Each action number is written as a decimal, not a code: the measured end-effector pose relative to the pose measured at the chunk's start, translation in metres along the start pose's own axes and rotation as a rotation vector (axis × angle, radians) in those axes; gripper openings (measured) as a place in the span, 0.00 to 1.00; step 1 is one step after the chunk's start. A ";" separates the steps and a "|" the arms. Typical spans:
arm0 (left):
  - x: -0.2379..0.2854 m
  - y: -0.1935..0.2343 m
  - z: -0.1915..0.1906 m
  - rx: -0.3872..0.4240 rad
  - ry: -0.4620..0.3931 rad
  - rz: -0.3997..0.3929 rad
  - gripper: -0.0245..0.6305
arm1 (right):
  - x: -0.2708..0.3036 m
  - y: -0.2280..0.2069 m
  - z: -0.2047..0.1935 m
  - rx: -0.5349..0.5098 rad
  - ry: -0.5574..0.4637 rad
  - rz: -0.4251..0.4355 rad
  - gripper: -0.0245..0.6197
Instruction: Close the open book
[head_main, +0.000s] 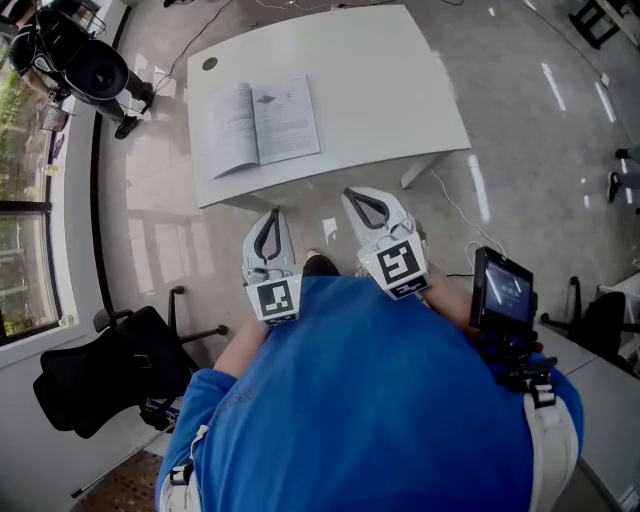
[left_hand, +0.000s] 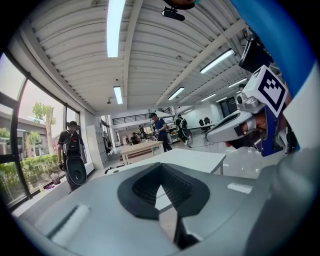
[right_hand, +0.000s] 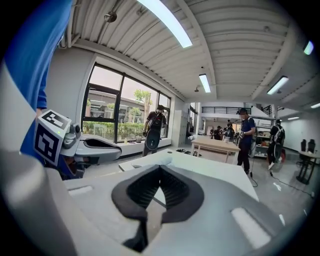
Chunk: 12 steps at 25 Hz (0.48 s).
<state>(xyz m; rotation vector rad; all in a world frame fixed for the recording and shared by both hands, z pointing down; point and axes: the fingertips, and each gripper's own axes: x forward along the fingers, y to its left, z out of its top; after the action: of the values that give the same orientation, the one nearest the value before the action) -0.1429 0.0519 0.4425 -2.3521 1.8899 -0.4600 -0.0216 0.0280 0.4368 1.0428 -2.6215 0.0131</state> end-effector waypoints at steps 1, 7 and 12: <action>0.003 0.000 0.005 -0.001 -0.018 -0.002 0.05 | -0.001 -0.002 0.002 0.001 -0.010 -0.013 0.05; 0.025 -0.006 0.016 0.015 -0.061 -0.018 0.05 | -0.011 -0.025 0.015 0.011 -0.073 -0.125 0.04; 0.032 -0.011 0.023 -0.011 -0.086 -0.049 0.05 | -0.017 -0.030 0.023 -0.008 -0.117 -0.176 0.04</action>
<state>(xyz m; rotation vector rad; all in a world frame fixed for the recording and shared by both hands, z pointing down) -0.1196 0.0208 0.4292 -2.3891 1.8059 -0.3479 0.0038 0.0145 0.4063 1.3040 -2.6191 -0.1021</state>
